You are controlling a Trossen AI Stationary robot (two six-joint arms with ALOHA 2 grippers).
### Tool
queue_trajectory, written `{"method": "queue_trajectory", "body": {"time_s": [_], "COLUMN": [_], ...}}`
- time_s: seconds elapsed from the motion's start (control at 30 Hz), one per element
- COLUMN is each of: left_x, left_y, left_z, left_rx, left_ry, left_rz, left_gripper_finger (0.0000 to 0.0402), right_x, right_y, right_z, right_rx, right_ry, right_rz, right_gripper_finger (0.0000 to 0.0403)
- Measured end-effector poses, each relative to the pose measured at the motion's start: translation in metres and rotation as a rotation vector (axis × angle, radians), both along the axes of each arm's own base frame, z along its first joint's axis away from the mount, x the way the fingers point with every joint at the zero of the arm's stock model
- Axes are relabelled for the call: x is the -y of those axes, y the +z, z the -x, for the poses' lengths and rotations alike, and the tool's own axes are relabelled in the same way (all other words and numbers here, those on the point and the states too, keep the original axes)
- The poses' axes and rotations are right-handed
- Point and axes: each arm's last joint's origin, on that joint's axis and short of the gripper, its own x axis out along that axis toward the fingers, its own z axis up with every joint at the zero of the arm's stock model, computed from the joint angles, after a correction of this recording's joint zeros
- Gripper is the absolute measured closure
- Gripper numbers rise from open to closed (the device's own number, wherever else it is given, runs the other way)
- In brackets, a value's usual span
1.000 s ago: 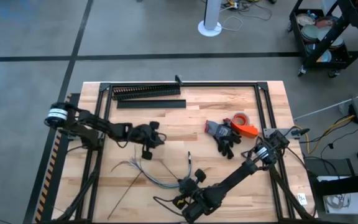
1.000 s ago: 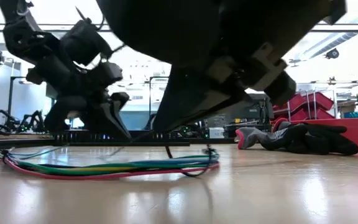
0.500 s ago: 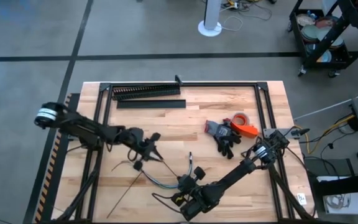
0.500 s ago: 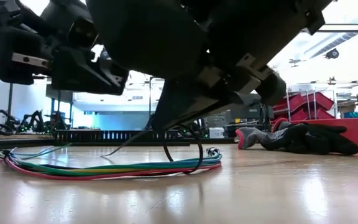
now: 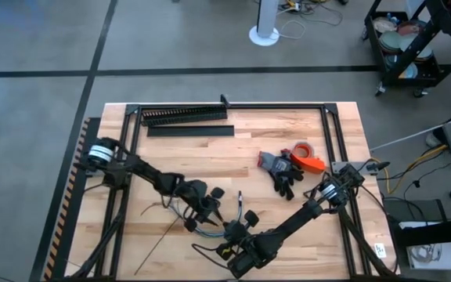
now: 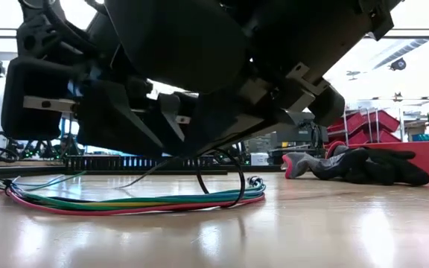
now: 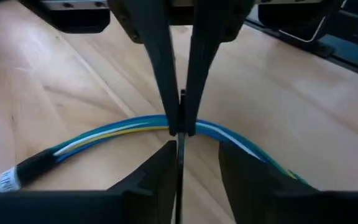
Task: Ziptie cables
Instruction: Wrap the black zip tie on the cable
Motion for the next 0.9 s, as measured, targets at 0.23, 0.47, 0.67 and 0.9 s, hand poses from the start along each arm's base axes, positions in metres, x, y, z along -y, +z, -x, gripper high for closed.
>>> {"method": "queue_trajectory", "body": {"time_s": [0.23,0.47,0.67,0.9], "left_x": [0.0011,0.0016,0.0015,0.0015], "left_y": [0.0007,-0.0013,-0.0027,-0.0039], "left_z": [-0.0048,-0.0046,-0.005,-0.0053], "left_rx": [0.012,0.021,0.026,0.026], "left_ry": [0.002,0.035,0.036,0.038], "left_rz": [0.001,-0.036,-0.044,-0.046], "left_gripper_finger": [0.0344,0.0367,0.0356,0.0343], "right_x": [0.0001,0.0002,0.0003,0.0003], "right_y": [0.0,0.0,0.0001,0.0001], "right_z": [0.0001,-0.0001,-0.0003,-0.0003], "right_rx": [0.0,0.002,0.003,0.004], "right_ry": [-0.001,-0.002,-0.003,-0.003], "right_rz": [0.003,0.002,0.001,0.001], "right_gripper_finger": [0.0403,0.0403,0.0403,0.0403]}}
